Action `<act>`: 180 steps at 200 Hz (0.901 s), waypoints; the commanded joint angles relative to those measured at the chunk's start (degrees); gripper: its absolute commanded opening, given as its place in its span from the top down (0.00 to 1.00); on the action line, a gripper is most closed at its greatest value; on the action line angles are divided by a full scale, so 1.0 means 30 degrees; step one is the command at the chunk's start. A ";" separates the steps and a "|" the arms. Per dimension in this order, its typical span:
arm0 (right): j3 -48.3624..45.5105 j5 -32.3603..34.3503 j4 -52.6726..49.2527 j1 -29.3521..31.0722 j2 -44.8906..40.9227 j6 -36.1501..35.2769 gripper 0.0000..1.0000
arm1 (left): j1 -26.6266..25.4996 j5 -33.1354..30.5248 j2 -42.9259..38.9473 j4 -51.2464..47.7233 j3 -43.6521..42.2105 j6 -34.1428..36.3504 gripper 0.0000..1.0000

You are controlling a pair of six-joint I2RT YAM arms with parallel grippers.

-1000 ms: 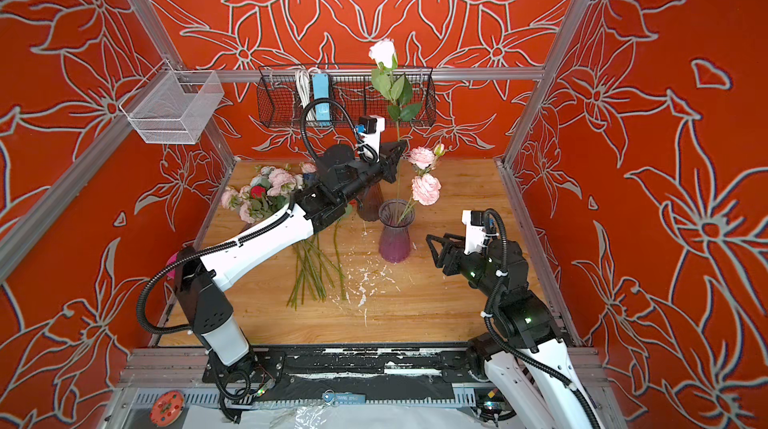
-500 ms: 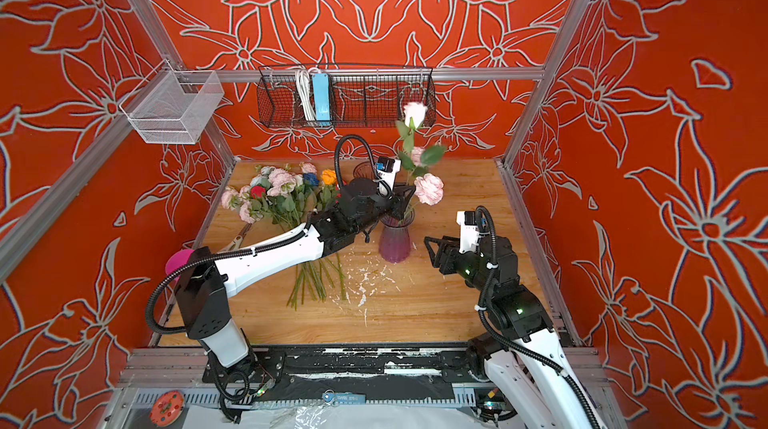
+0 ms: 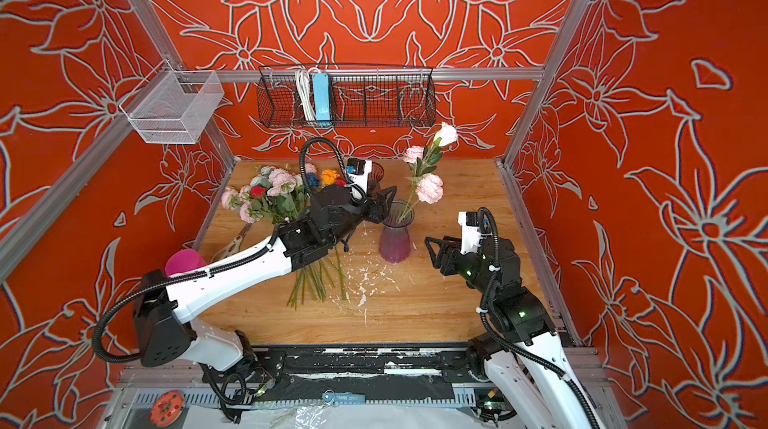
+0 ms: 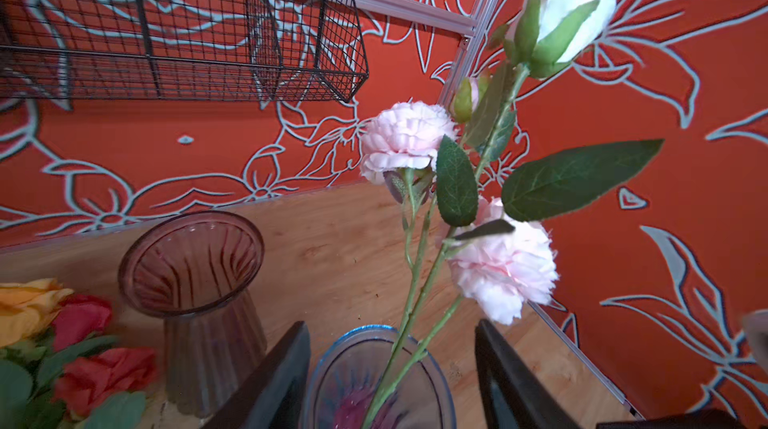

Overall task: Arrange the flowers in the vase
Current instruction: 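Move the left gripper back to the rose pile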

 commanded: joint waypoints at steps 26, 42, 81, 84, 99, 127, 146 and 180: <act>-0.0088 -0.0918 0.0288 -0.0119 0.0243 0.0586 0.38 | 0.0577 -0.5376 -0.3365 -0.3869 -0.2450 -0.2239 0.27; -0.0481 -0.1374 0.0470 -0.0131 0.0343 0.0970 0.48 | 0.2096 -0.5897 -0.4338 -0.8439 -0.3116 -0.6407 0.26; -0.1554 -0.1313 0.0935 -0.0141 0.0193 0.1692 1.00 | 0.7488 -0.0498 -0.6540 -1.2461 -0.7256 -1.1702 0.41; -0.1578 -0.1286 0.1004 -0.0126 0.0203 0.1711 1.00 | 0.7885 -0.0014 -0.6613 -1.2408 -0.7476 -1.1635 0.43; -0.1748 -0.1191 0.1248 -0.0141 0.0293 0.2021 1.00 | 0.8966 0.0977 -0.6639 -1.2606 -0.7881 -1.1289 0.47; -0.1727 -0.1114 0.1489 -0.0140 0.0898 0.2561 1.00 | 0.9953 0.1302 -0.4895 -1.3529 -0.6474 -0.9725 0.46; -0.1843 -0.1131 0.1673 -0.0141 0.1280 0.2650 1.00 | 1.0539 0.1199 -0.2805 -1.4495 -0.4805 -0.8800 0.46; -0.1817 -0.0947 0.1702 -0.0141 0.1830 0.2341 1.00 | 1.1381 0.1355 0.1225 -1.5183 -0.1850 -0.7054 0.50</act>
